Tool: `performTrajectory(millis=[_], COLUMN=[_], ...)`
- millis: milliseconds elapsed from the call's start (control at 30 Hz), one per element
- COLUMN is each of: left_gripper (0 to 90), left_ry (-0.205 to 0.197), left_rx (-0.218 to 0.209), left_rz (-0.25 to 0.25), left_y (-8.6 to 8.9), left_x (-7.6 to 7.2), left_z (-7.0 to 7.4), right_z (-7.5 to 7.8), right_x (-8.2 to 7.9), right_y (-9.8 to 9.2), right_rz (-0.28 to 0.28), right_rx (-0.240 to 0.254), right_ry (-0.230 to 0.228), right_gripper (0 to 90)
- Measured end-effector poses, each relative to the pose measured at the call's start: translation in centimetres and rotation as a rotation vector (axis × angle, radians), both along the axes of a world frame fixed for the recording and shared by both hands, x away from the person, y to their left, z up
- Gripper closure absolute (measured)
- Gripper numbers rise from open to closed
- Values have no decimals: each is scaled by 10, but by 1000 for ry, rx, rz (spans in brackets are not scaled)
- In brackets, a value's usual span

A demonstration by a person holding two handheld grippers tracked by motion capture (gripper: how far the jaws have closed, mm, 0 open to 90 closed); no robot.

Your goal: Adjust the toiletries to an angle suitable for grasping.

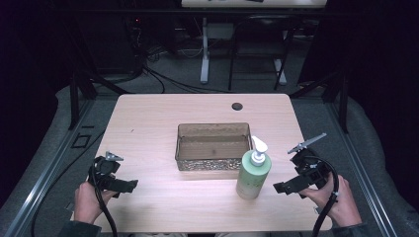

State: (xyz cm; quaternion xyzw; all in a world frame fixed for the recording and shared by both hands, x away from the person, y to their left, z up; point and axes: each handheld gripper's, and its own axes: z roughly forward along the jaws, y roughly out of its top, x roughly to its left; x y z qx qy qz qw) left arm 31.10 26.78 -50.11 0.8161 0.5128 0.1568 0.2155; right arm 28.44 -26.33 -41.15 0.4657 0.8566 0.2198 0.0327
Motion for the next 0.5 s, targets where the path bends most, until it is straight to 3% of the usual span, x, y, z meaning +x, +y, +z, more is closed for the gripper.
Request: performTrajectory(millis=[233,433,500], left_gripper=[1,1,1], left_ry=[14,22,21], left_rx=[1,-6,-1], left_rz=[-9,-2,-4], left_y=[-2,1,1], left_x=[0,1,2], left_z=[-2,-2,-2], right_z=[27,39,43], right_x=[4,13,21], right_y=[16,28,37], right_rz=[44,88,108], right_rx=[16,28,7], right_ry=[-33,-40,-34], right_gripper=[0,0,0])
